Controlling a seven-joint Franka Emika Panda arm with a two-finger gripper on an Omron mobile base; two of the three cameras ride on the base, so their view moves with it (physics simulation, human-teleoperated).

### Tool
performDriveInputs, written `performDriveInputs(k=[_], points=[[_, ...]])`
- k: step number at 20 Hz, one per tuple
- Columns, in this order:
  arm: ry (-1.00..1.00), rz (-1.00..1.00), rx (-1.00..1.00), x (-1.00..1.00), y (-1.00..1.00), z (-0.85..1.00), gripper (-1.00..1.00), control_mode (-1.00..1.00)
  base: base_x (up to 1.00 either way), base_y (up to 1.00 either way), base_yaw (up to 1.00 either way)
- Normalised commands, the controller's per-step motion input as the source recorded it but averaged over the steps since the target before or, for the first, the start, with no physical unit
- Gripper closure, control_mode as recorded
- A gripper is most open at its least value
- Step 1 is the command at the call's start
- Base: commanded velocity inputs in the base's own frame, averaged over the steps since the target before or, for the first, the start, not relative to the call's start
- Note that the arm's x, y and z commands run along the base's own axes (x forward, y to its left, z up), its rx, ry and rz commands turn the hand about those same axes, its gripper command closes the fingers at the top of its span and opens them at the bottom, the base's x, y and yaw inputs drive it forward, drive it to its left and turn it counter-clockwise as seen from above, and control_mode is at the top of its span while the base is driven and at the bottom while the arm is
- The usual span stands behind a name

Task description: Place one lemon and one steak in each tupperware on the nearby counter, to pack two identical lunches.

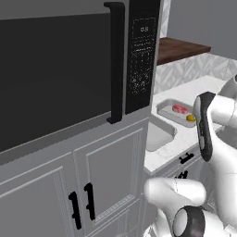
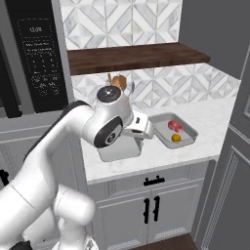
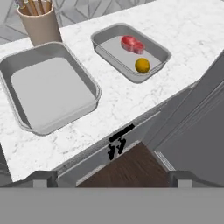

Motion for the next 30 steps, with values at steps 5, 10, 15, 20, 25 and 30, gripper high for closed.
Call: performDriveInputs(k=[5, 10, 15, 20, 25, 30], points=[[-0.09, 0.06, 0.07, -0.91, 0.77, 0.34, -1.00, -1.00, 0.00, 0.00, 0.00], [0.00, -0.03, -0.01, -0.61, 0.86, 0.77, -1.00, -1.00, 0.00, 0.00, 0.00], [0.00, 0.00, 0.00, -0.83, 0.73, 0.50, -1.00, -1.00, 0.00, 0.00, 0.00], [0.00, 0.00, 0.00, -0.38, 0.20, 0.18, -1.00, 1.00, -0.60, 0.18, 0.00], [0.00, 0.00, 0.00, 0.00, 0.00, 0.00, -1.00, 1.00, -1.00, 0.40, 0.00], [0.00, 0.00, 0.00, 0.00, 0.00, 0.00, -1.00, 1.00, -1.00, 0.01, -0.04]])
